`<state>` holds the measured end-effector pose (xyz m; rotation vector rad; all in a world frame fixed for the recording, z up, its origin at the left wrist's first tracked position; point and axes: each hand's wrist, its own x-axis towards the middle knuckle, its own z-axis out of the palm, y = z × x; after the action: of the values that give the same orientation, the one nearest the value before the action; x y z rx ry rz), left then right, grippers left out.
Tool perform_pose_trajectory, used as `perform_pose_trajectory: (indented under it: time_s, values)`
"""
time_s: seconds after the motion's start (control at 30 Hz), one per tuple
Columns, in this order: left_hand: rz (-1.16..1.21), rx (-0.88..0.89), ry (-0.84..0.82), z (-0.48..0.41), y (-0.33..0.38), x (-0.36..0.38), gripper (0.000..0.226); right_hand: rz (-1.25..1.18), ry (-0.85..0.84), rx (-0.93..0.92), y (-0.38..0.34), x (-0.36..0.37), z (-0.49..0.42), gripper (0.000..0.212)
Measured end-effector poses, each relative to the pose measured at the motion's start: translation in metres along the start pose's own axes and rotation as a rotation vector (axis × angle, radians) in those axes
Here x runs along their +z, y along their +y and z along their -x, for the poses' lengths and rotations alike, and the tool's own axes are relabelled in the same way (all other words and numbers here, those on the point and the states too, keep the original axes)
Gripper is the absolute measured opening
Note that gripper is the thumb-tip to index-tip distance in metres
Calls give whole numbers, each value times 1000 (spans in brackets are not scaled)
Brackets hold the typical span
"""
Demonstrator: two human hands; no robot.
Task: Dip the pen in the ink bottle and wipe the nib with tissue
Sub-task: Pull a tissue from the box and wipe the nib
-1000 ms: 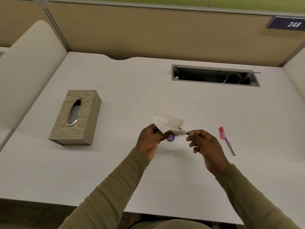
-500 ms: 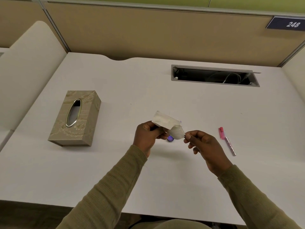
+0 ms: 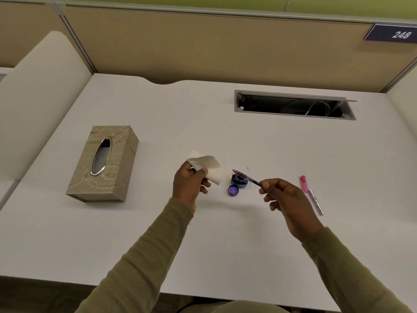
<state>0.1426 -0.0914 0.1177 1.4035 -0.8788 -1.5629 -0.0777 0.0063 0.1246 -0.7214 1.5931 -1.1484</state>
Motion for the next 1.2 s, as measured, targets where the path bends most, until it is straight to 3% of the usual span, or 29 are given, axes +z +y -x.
perform_pose_trajectory:
  time_s: [0.2, 0.4, 0.7, 1.2]
  values:
    - [-102, -114, 30, 4, -9, 6, 26, -47, 5, 32, 0, 2, 1, 14]
    - [-253, -204, -285, 11, -9, 13, 23, 2, -24, 21, 7, 15, 5, 12]
    - [-5, -212, -591, 15, -2, 6, 28, 133, 52, -21, 11, 19, 7, 8]
    - [-69, 8, -360, 23, -10, 14, 8, 104, -25, -2, 11, 21, 13, 9]
